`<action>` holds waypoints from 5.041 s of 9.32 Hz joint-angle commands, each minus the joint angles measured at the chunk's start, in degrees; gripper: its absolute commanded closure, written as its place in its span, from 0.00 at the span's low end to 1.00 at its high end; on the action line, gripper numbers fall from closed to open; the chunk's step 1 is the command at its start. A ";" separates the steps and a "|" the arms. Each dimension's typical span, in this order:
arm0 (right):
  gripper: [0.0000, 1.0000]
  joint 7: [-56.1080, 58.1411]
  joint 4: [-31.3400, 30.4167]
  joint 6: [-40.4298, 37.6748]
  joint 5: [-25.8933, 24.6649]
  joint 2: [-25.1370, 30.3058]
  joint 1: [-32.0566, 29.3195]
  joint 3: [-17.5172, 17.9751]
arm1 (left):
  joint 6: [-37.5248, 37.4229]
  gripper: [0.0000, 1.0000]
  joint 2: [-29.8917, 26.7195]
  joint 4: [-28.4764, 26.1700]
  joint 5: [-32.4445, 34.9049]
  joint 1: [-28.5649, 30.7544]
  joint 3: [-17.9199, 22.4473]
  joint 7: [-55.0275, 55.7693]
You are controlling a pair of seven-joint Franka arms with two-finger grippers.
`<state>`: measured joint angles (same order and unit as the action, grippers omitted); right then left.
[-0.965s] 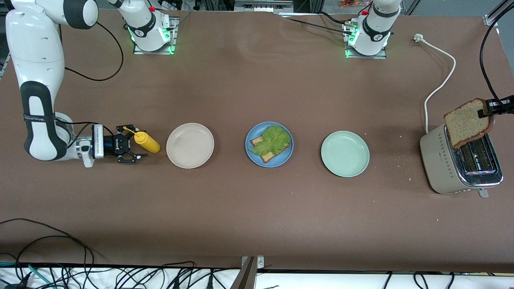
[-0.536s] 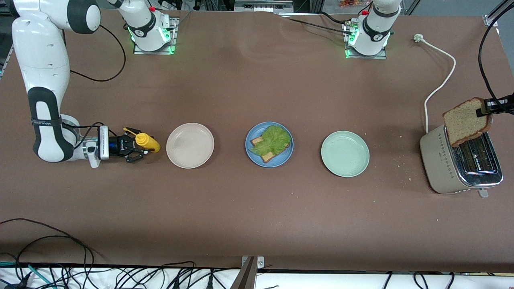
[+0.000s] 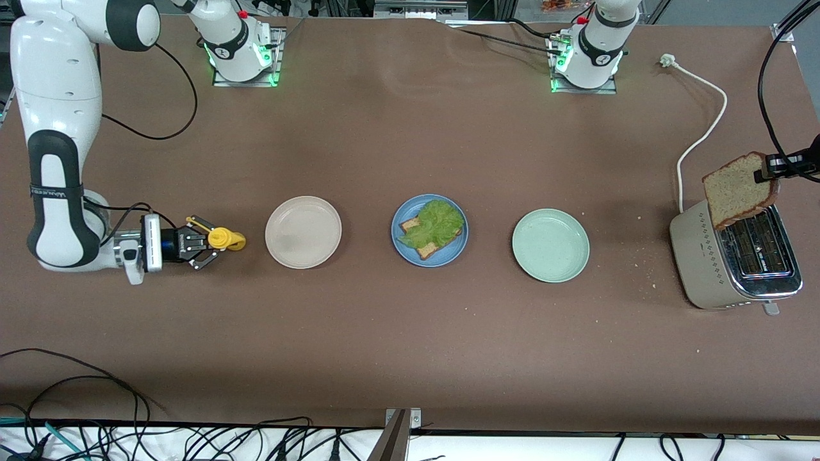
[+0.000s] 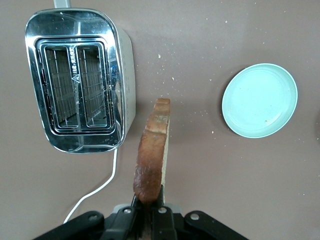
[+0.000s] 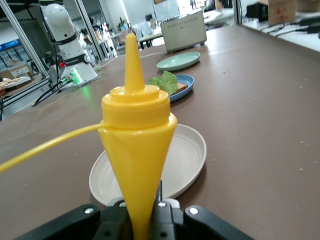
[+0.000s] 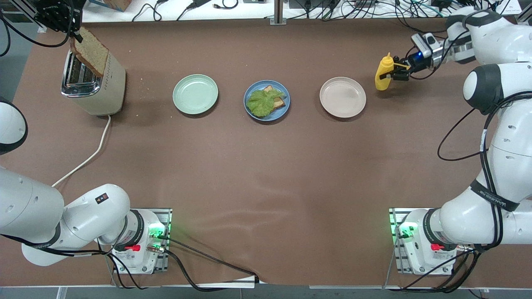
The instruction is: Make sandwich in blue plate with both arms
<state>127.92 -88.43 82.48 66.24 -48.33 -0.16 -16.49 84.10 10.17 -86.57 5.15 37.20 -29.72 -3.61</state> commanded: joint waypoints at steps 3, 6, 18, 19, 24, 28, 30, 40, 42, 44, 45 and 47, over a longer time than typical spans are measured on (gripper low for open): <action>1.00 -36.80 22.12 2.31 -18.12 0.87 11.54 -0.56 | -0.25 1.00 -1.74 -1.41 -0.67 0.51 -0.16 -0.17; 1.00 -53.52 26.37 8.02 -30.96 0.96 22.53 -0.74 | -0.16 1.00 -1.65 -1.85 -0.58 0.51 -0.08 -0.17; 1.00 -85.65 25.06 11.56 -82.32 -0.53 56.76 -0.39 | -0.16 1.00 -1.74 -1.94 -0.67 0.07 -0.25 0.35; 1.00 -84.78 25.06 11.65 -82.24 -0.36 56.59 -0.48 | -0.25 1.00 -1.74 -1.94 -0.67 0.07 -0.25 0.35; 1.00 -73.11 24.97 9.19 -65.25 6.40 44.59 -0.56 | -0.34 1.00 -1.74 -2.29 -1.37 0.15 -0.16 0.44; 1.00 -64.59 24.71 9.10 -42.55 6.85 31.38 -0.56 | -1.13 1.00 -1.47 -2.20 -8.99 -0.20 -1.82 7.54; 1.00 -55.73 23.22 7.00 -34.29 6.85 25.33 -0.48 | -1.13 1.00 -0.08 -2.20 -11.98 -0.29 -5.86 12.98; 1.00 5.96 1.88 -3.47 -12.03 4.22 1.84 -0.30 | 14.65 1.00 12.66 -1.41 -27.64 -18.36 -8.69 34.86; 1.00 12.77 -1.38 -6.43 -5.20 1.94 -0.36 0.05 | 22.65 1.00 15.48 -1.67 -27.56 -23.55 -8.60 40.05; 1.00 16.99 -1.74 -7.60 -2.28 -1.74 -1.25 0.05 | 29.07 1.00 18.55 -2.03 -27.65 -26.99 -8.51 42.62; 1.00 18.40 -1.75 -7.95 -0.08 -3.68 -1.16 0.14 | 33.37 1.00 20.31 -2.03 -27.74 -28.22 -8.51 43.67; 1.00 18.94 -1.66 -7.78 0.90 -4.58 -1.07 0.57 | 41.72 1.00 23.30 -2.38 -27.74 -31.64 -8.60 45.96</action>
<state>145.58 -90.14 75.86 65.09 -52.18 -0.54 -16.96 118.84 30.60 -89.22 -20.96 8.54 -38.40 40.23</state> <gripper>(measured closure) 0.960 0.916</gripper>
